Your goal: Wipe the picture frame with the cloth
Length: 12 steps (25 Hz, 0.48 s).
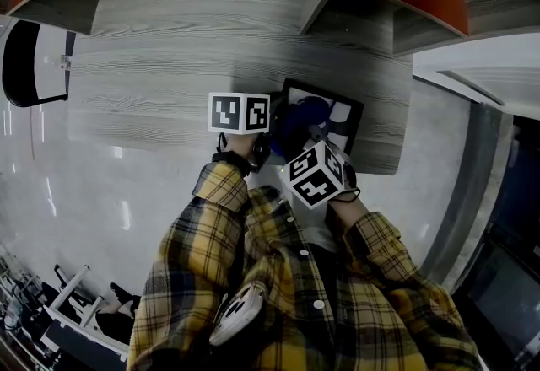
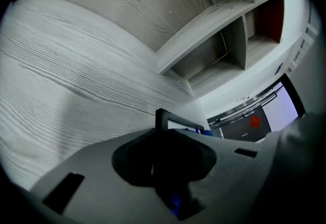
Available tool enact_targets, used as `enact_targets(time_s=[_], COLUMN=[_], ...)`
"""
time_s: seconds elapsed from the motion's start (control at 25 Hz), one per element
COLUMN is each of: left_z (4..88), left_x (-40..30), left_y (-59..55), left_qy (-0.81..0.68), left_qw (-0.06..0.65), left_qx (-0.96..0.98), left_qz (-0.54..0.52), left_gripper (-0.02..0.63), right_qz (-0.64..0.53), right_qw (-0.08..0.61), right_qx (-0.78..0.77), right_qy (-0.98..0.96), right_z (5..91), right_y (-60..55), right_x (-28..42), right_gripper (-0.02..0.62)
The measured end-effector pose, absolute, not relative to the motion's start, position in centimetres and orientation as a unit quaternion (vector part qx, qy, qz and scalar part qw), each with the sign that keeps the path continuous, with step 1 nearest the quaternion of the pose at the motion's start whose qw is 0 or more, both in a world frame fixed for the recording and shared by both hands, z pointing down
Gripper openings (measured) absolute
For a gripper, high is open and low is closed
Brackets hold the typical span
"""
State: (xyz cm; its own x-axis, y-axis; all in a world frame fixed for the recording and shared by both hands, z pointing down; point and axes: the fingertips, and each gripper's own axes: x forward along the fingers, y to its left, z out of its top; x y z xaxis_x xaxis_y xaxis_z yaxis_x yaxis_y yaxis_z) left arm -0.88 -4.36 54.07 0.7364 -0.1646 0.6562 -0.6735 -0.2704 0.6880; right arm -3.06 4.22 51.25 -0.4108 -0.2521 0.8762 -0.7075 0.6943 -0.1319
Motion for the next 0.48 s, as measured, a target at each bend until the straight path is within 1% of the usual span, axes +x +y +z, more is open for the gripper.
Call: enact_targets(time_s=[0.32,0.48], left_z=[54.1,54.0], left_x=[-0.9,-0.7], left_y=[-4.4,-4.5], left_qy=[-0.277,-0.281], left_qw=[0.535,0.536], left_qx=[0.763,0.763], left_qz=[0.234,0.227], left_gripper=[0.071,0.072], right_qz=[0.286,0.3], right_qw=[0.448,0.416], right_qx=[0.234,0.253], right_qy=[-0.814,-0.82], right_z=[50.9,49.9], right_y=[9.2,8.8], right_x=[-5.0,-4.4], right_gripper=[0.052,0.052])
